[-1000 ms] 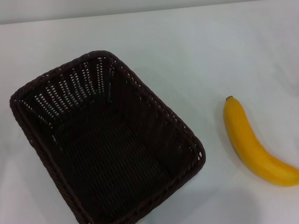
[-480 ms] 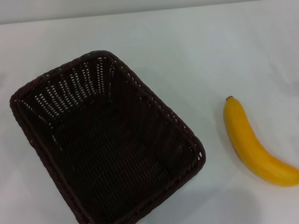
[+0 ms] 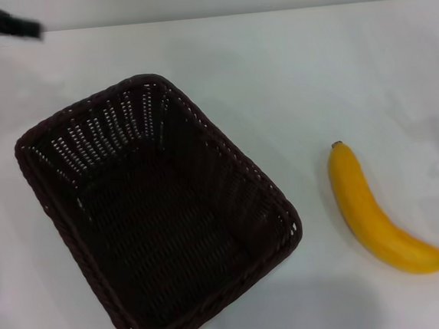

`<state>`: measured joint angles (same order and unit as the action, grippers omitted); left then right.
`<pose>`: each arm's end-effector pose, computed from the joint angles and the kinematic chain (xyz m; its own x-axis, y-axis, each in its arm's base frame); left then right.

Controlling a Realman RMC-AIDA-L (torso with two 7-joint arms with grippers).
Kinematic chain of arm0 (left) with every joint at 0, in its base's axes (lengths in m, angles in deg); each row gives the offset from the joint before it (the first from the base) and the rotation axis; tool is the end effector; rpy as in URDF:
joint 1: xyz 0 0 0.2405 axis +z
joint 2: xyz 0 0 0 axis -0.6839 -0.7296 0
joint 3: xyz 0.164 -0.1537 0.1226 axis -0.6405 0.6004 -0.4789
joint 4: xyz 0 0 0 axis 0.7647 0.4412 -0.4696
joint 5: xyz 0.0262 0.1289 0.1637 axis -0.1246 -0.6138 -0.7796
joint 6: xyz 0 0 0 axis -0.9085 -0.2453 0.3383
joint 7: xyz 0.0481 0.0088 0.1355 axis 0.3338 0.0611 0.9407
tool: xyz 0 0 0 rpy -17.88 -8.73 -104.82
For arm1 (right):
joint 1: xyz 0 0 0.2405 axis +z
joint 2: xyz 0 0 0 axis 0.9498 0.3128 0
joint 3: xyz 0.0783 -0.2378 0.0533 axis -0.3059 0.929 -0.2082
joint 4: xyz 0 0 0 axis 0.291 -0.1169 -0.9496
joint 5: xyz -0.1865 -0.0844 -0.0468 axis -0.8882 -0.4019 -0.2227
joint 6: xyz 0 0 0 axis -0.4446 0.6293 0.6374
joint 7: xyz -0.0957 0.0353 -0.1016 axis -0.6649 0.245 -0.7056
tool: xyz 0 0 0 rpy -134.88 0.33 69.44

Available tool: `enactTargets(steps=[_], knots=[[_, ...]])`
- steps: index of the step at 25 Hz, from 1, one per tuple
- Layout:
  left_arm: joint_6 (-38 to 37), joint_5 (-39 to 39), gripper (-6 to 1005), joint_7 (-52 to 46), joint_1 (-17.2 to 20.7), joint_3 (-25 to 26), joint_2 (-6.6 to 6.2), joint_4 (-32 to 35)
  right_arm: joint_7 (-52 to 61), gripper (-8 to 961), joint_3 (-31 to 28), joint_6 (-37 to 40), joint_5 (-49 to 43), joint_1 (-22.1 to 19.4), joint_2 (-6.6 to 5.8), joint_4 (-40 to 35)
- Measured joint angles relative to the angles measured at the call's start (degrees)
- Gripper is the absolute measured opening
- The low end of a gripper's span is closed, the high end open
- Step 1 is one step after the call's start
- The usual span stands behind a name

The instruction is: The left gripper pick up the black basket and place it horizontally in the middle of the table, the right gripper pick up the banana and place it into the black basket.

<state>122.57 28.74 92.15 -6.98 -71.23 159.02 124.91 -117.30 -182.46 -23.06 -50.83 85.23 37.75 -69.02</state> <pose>-0.2197 0.4451 0.1594 0.7463 0.6201 0.2418 0.6618 -0.6522 -0.3697 0.3620 0.2979 0.0639 0.5034 0.1400 -0.8526 -0.8373 -0.1644 -0.5214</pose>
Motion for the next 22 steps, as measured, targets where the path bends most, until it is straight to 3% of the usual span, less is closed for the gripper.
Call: enactTargets(steps=[3, 7, 9, 17, 22], knots=[[0.6, -4.4, 867, 2.4, -3.3, -5.7, 2.54, -0.2, 0.0, 871, 0.0, 0.0, 0.0, 0.0, 0.01, -0.1], [-1.8, -7.9, 858, 3.4, -5.2, -8.4, 6.18, -0.5, 0.0, 871, 0.0, 0.0, 0.0, 0.0, 0.02, -0.3], [-2.6, -9.5, 852, 4.0, -5.3, -8.8, 7.28, -0.6, 0.0, 871, 0.0, 0.0, 0.0, 0.1, 0.02, -0.3], [-5.6, -10.4, 832, 6.0, -4.7, -8.8, 10.08, -3.3, 0.0, 871, 0.0, 0.0, 0.3, 0.0, 0.02, -0.4], [-8.9, -10.9, 820, 7.3, -4.6, -8.7, 10.82, -7.1, 0.0, 870, 0.0, 0.0, 0.3, 0.0, -0.04, -0.4]])
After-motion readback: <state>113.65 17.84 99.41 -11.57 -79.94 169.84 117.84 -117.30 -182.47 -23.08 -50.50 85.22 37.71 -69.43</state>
